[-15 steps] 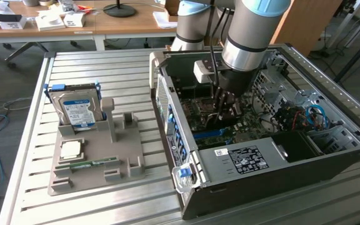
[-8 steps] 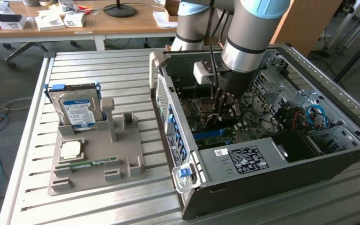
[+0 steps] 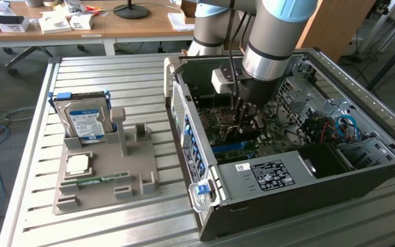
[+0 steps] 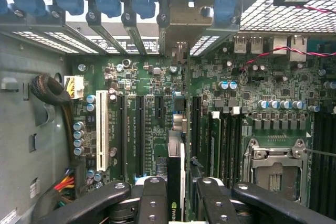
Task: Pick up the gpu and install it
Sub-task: 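Insert the gpu into the slot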
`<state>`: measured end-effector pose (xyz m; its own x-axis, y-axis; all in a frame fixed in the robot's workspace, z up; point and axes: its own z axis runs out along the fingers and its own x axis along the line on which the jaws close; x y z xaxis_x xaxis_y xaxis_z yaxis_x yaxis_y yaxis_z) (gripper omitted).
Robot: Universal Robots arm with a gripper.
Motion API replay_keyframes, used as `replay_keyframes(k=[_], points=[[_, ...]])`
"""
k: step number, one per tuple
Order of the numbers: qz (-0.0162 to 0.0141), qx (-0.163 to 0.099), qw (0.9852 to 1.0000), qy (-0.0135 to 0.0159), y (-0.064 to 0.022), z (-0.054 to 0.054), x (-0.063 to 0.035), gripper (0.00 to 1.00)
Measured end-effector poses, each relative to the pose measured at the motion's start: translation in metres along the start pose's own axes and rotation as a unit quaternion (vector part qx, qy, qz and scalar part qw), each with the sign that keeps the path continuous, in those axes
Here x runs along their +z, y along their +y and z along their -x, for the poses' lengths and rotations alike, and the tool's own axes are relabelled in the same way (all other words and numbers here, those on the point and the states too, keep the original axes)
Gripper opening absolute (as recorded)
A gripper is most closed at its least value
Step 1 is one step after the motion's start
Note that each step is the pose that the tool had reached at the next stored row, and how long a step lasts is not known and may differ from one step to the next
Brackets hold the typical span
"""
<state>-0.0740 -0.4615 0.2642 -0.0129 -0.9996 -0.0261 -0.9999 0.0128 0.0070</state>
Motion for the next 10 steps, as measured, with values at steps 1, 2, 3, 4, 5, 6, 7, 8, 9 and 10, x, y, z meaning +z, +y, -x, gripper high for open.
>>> replay_keyframes(k=[1, 2, 3, 4, 5, 6, 7, 8, 9, 10], points=[[0.0000, 0.000, 1.0000, -0.0001, 0.0001, 0.0000, 0.0008, 0.26], [0.0000, 0.000, 1.0000, 0.0000, 0.0002, 0.0000, 0.0011, 0.26], [0.0000, 0.000, 1.0000, 0.0001, 0.0002, 0.0000, 0.0010, 0.26], [0.0000, 0.000, 1.0000, 0.0001, 0.0001, 0.0000, 0.0011, 0.26], [0.0000, 0.000, 1.0000, 0.0001, 0.0002, 0.0000, 0.0011, 0.26], [0.0000, 0.000, 1.0000, 0.0001, 0.0002, 0.0000, 0.0012, 0.26], [-0.0001, 0.000, 1.0000, -0.0002, 0.0002, 0.0000, 0.0021, 0.26], [-0.0001, 0.000, 1.0000, -0.0001, 0.0002, 0.0000, 0.0028, 0.26], [0.0000, 0.000, 1.0000, 0.0000, 0.0002, -0.0001, 0.0035, 0.26], [0.0000, 0.000, 1.0000, 0.0000, 0.0003, -0.0001, 0.0043, 0.26]])
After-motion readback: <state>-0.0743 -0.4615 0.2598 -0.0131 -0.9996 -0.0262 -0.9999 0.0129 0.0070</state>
